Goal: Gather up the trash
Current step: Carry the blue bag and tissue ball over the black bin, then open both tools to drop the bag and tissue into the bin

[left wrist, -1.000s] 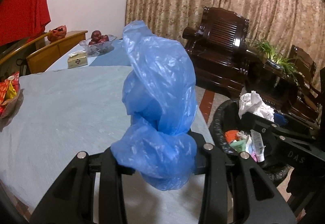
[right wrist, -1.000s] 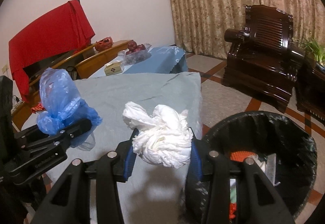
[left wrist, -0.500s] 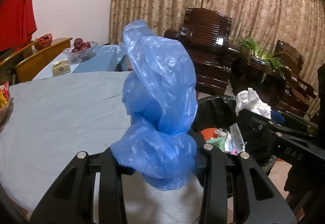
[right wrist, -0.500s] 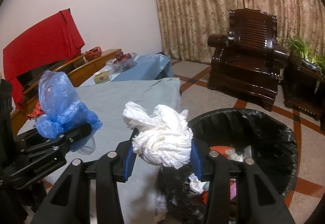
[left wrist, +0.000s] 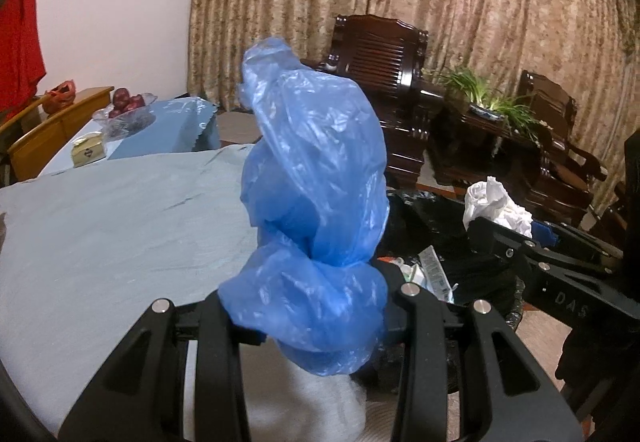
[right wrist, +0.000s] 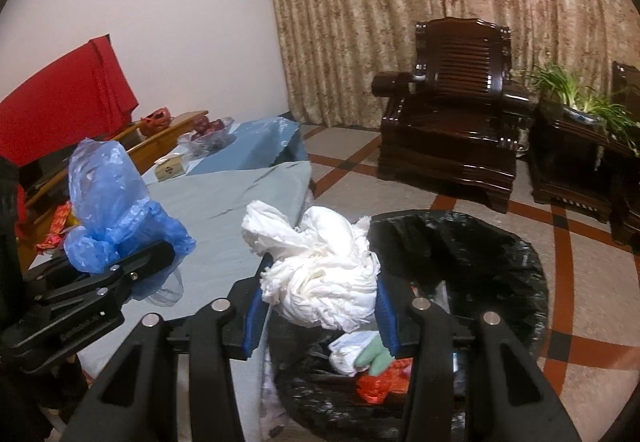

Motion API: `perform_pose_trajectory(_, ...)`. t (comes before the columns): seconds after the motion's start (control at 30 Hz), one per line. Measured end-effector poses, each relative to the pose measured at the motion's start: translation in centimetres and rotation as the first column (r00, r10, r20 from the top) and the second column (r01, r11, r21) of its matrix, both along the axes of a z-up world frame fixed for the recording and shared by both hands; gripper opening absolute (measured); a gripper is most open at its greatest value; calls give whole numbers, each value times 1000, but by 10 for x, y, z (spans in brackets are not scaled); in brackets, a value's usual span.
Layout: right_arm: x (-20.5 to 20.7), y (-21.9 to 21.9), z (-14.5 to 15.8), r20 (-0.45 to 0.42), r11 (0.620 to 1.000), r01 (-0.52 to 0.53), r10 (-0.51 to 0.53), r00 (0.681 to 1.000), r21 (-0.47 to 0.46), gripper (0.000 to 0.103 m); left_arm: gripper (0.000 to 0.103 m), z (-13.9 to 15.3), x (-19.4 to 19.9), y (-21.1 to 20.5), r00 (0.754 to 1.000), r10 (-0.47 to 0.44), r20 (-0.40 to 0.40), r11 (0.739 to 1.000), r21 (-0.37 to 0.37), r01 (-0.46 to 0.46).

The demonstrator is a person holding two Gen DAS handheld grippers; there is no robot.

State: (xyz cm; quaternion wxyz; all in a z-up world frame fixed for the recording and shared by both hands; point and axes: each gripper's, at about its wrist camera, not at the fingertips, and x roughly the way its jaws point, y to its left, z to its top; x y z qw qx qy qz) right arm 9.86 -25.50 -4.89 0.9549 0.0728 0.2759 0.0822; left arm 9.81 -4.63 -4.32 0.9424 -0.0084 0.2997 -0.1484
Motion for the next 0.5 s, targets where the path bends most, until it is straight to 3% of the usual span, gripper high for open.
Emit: perform_pose_trajectory(0.5, 16, -64, -26, -51, 993, 111, -112, 992, -30, 46, 36, -34, 40, -54, 992, -118, -52, 992, 43, 120)
